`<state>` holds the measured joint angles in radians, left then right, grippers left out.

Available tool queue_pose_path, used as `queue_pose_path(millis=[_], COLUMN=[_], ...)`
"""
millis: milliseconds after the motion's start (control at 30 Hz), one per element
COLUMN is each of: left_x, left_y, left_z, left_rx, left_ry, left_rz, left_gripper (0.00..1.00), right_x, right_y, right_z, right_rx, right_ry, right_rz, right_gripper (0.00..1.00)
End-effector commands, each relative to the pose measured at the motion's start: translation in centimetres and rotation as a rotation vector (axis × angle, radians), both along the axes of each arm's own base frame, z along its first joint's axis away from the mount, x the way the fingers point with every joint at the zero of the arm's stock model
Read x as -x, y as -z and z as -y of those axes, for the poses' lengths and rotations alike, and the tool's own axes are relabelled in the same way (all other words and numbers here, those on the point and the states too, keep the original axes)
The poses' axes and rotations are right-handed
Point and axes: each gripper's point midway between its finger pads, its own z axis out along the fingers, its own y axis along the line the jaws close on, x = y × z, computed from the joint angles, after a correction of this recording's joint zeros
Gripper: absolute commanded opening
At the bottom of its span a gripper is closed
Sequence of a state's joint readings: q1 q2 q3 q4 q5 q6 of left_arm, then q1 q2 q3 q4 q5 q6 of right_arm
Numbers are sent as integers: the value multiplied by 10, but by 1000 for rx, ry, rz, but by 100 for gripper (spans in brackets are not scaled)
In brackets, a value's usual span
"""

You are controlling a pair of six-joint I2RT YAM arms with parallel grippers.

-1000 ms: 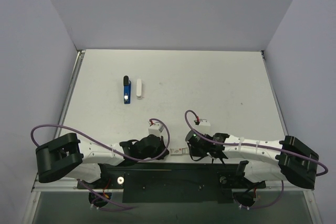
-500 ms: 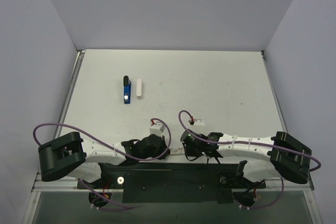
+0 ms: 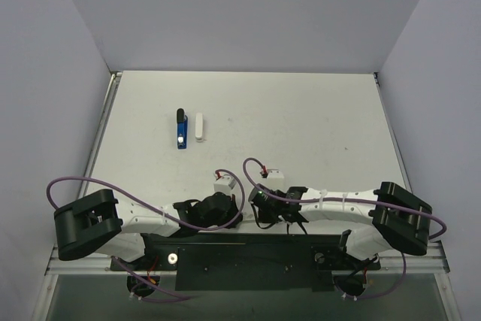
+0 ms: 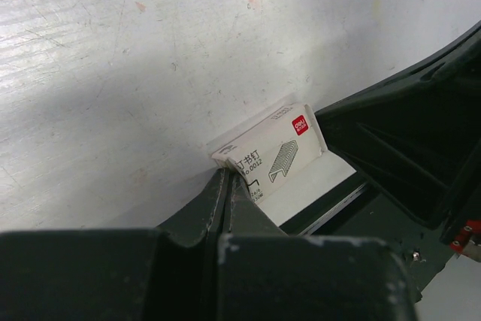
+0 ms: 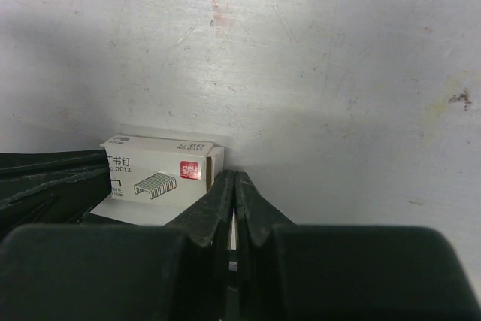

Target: Unload the staples from the stapler

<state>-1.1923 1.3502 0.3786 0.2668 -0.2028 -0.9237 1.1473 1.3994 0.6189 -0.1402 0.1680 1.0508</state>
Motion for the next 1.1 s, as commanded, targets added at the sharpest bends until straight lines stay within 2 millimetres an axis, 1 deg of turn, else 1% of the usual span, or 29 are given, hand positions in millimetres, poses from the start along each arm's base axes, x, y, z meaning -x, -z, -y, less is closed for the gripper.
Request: queue_pose_path(millis=[0,300,600,667,700,733,833,933,1067], left_x=[5,3,2,2,1,2,2,1,2], left_y=[2,-2,-8,-9,-9,-9,-9,-7,-5], left_z=[-5,-21,-33,-35,-36,-36,-36,-35,-33], left_rx=[-40,-64,-70,-69,-70,-70,-73,-80,-84], left_ry=[17,-15,-47,-53,-54,-54,-54,-54,-51], left_rz=[-11,9,23,26,27,27,26,24,18], left_gripper=[0,0,0,0,0,0,0,0,0], right_x=[-1,-2,-10,-11,-11,-11,-12,-11,-7], right_y=[-6,-8,-21,-22,-22,-22,-24,-27,-28], right_z=[-25,-10,2,4,4,3,1,-5,-15], right_rx=[-55,-23,5,11,10,6,-19,-81,-142], right_ry=[-23,-5,11,15,16,15,20,20,1], right_rz=[2,27,83,90,92,93,96,103,91], right_gripper=[0,0,4,7,12,14,25,31,35])
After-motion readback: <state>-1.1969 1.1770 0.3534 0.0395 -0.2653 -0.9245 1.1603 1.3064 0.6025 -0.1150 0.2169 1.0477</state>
